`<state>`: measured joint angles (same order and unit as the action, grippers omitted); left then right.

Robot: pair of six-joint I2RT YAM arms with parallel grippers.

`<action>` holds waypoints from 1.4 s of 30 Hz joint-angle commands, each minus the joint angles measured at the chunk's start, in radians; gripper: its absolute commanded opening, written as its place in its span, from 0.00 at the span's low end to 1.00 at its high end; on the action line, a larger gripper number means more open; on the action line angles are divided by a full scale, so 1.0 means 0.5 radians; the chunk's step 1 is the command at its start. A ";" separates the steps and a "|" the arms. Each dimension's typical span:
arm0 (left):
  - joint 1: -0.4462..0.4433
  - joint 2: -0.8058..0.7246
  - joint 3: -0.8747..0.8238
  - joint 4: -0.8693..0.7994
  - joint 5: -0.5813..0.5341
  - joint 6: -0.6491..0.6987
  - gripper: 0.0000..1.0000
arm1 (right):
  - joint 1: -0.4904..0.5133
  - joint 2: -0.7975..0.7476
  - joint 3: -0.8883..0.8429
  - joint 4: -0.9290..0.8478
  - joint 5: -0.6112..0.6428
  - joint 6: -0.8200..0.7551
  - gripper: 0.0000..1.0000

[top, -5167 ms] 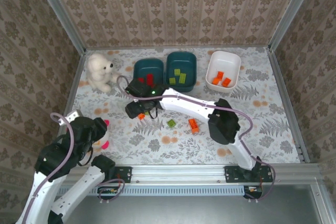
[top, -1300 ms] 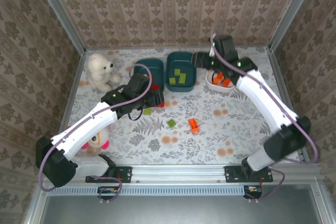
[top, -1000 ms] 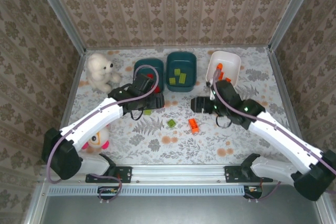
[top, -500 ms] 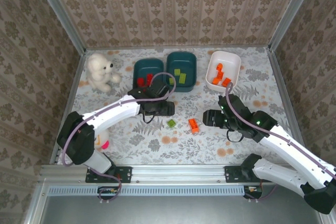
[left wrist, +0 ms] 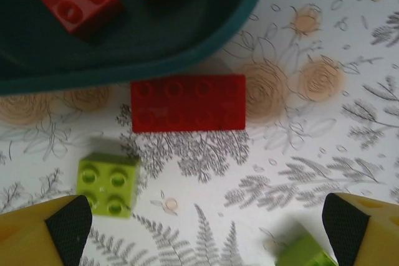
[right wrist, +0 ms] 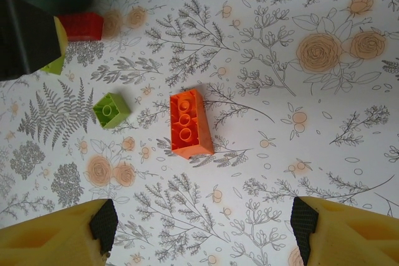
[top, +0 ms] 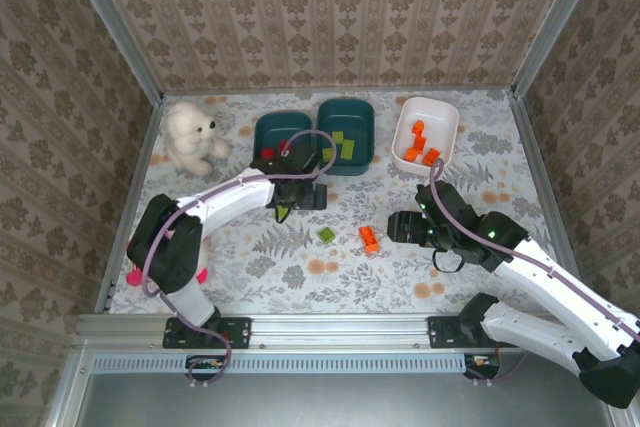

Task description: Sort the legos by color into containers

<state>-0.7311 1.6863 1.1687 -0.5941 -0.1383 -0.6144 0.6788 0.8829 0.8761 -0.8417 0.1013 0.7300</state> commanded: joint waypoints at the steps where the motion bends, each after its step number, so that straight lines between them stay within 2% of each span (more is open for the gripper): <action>1: 0.004 0.092 0.054 0.084 -0.101 0.134 0.98 | 0.016 -0.011 0.047 -0.039 0.009 -0.009 0.77; 9: 0.023 0.288 0.132 0.161 -0.164 0.197 0.98 | 0.015 -0.017 0.061 -0.085 0.006 -0.006 0.77; 20: 0.034 0.446 0.172 0.228 -0.212 0.226 0.92 | 0.011 0.023 0.073 -0.090 -0.005 -0.030 0.78; 34: 0.012 0.522 0.216 0.269 -0.193 0.213 0.68 | -0.002 0.038 0.079 -0.098 -0.006 -0.045 0.78; 39: -0.041 0.392 0.215 0.228 -0.185 0.169 0.59 | -0.005 0.039 0.083 -0.093 0.007 -0.046 0.78; 42: -0.103 0.246 0.259 0.147 -0.189 0.118 0.58 | -0.005 0.015 0.101 -0.096 0.033 -0.059 0.77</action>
<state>-0.7513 1.9087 1.2530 -0.4759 -0.2180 -0.5262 0.6788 0.8986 0.8856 -0.8577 0.0986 0.7166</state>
